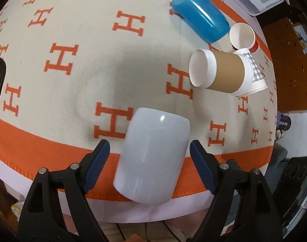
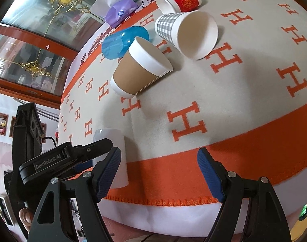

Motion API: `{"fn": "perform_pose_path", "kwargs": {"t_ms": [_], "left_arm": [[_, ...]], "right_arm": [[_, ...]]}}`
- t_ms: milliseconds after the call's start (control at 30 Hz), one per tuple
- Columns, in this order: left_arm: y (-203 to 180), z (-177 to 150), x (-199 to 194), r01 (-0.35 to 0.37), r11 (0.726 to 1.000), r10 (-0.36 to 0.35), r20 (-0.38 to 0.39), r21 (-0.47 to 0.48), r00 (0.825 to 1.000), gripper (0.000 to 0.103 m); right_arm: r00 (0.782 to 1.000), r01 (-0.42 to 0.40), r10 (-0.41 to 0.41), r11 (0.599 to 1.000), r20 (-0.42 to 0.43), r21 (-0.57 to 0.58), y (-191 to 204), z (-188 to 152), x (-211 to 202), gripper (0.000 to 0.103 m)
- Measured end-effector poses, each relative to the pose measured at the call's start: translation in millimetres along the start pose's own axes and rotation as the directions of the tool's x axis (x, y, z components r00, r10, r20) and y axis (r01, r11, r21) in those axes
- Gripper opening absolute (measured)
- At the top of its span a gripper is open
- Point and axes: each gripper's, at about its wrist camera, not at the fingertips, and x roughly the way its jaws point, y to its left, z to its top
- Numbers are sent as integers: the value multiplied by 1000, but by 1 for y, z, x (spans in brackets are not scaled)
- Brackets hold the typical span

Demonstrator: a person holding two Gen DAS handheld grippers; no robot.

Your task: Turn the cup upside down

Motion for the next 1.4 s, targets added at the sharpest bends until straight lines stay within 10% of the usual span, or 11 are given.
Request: {"fn": "perform_pose_path", "kwargs": {"t_ms": [833,1400], "left_arm": [[0,-10,-44,-31,993,16,127,114,992,79],[40,-58,-87,-44,966,-61,391,255,918,77]], "right_arm": [[1000,8,-7,999,7,-53,10,-8,-9,79],[992,-121,114,978,-50,-168,50,-30,-2,87]]}}
